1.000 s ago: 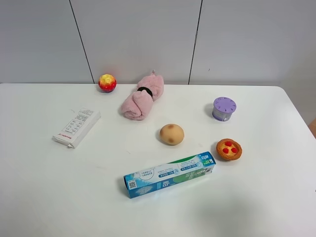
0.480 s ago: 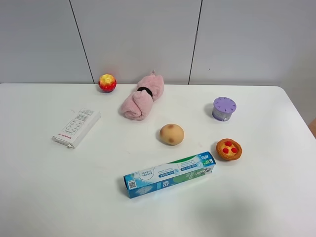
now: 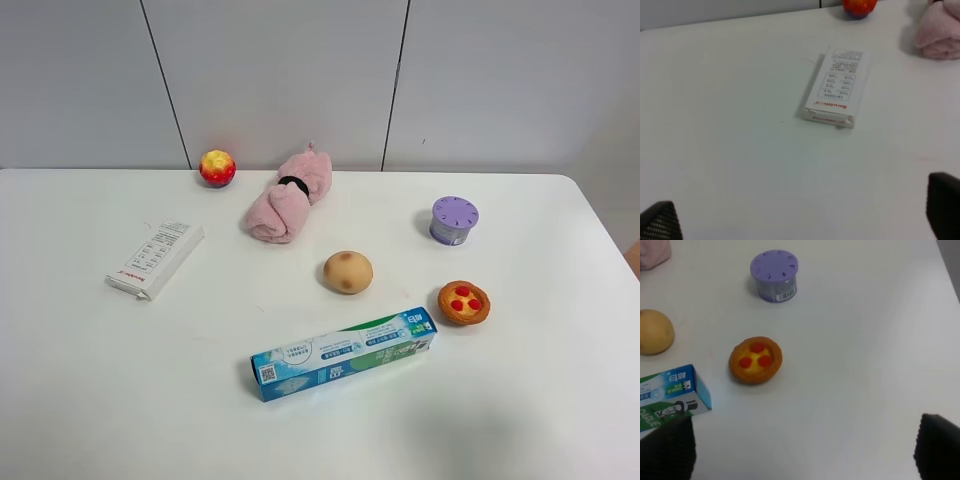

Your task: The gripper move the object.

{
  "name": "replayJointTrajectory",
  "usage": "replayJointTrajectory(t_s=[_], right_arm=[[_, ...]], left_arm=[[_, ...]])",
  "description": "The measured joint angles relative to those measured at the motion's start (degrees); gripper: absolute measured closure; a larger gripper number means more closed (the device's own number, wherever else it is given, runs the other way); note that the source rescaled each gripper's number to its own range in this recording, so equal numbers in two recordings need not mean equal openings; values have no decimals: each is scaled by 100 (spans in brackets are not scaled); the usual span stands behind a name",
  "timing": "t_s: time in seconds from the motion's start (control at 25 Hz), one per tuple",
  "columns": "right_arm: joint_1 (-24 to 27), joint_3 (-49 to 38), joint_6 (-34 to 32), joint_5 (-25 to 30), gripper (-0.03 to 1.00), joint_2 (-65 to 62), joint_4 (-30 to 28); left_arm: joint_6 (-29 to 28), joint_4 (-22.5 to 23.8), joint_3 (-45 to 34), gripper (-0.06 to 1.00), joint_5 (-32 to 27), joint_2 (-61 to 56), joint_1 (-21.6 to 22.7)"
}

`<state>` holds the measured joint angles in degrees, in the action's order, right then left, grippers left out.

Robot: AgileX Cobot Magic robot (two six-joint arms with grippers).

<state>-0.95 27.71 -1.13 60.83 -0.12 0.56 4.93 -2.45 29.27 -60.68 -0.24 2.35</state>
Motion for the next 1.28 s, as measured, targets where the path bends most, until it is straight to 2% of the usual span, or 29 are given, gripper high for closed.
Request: replayJointTrajectory(t_s=[1.28], right_arm=[[38,0,0,0,26,0,0]], left_arm=[[0,0,0,-6,0,0,0]])
